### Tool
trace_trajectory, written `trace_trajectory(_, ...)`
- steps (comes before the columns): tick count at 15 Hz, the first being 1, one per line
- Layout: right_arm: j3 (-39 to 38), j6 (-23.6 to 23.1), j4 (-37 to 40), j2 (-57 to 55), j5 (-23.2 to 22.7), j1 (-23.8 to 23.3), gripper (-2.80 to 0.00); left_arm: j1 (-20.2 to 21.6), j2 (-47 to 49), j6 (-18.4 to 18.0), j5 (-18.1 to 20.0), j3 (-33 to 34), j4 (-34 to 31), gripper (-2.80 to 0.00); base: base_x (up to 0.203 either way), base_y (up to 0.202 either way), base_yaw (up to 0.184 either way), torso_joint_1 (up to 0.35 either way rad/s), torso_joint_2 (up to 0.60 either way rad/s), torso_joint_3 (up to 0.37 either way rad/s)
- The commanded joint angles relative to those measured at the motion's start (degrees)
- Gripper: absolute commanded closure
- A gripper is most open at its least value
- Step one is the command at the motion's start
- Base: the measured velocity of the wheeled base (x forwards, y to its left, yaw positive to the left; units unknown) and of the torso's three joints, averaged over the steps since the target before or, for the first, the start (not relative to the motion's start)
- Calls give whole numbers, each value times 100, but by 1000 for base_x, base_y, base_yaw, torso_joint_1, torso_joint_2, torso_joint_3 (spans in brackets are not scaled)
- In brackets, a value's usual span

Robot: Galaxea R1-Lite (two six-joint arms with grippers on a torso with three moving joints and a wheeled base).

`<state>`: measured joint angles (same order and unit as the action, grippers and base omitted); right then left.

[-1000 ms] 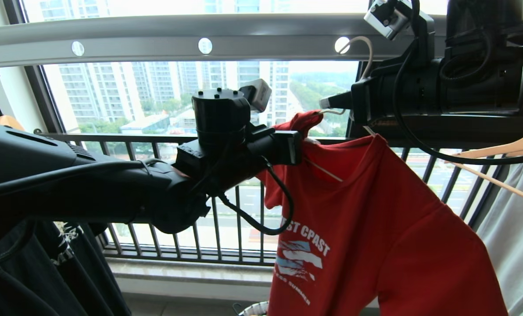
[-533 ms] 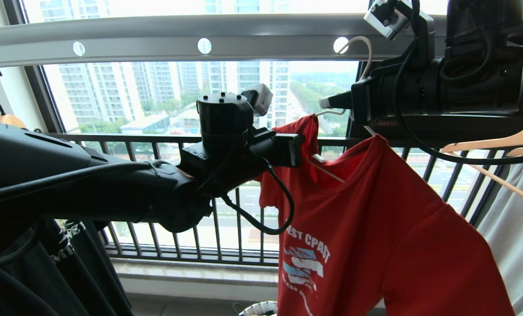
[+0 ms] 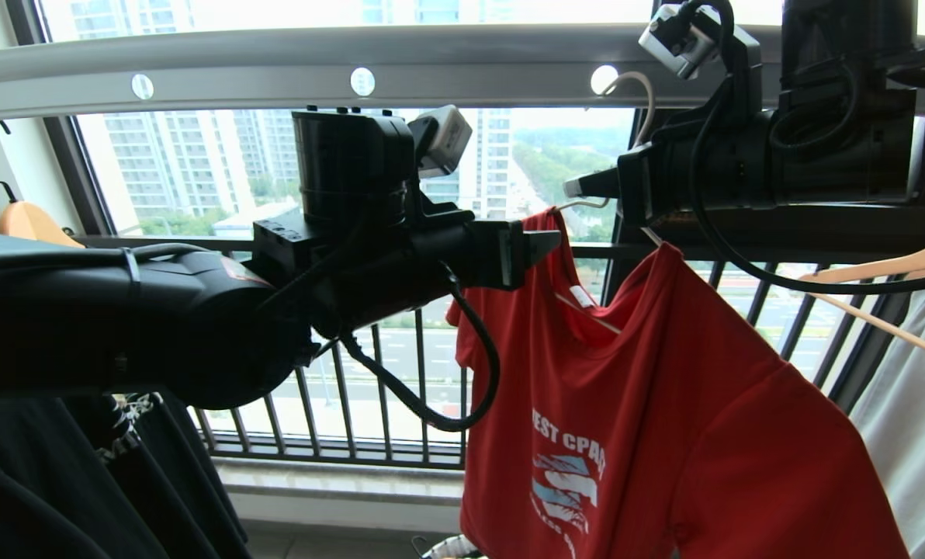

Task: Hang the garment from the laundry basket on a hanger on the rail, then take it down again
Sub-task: Take the clothes off the clothes rack

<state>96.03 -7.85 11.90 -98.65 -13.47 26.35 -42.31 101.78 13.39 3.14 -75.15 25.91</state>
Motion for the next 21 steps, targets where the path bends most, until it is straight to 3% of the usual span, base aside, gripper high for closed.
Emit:
trace_trajectory(1,-17,-6,14,-58,7,-24,0,-32,-687,7,2,-23,-375,-280,0,0,0,0,0,0)
trace_trajectory(7,-52,-6,-12,-155,180,-33,0,-102,-1530,6,11,-175,-1298,-280,0,0,0,0,0,0)
trace_trajectory(8,-49,-3,-12,-155,213,-33,-280,-102,-1553,6,11,-175,-1307,-280,0,0,0,0,0,0)
trace_trajectory(15,-944,168,-49,586,473,-149,-280,-93,-1577,6,11,-189,-1332,-280,0,0,0,0,0,0)
trace_trajectory(19,-2267,172,-55,1732,479,-342,-280,-100,-1512,14,19,-534,-2093,-280,0,0,0,0,0,0)
trace_trajectory(21,-3036,167,-54,2197,475,-407,-280,-102,-1547,15,20,-535,-2125,-280,0,0,0,0,0,0)
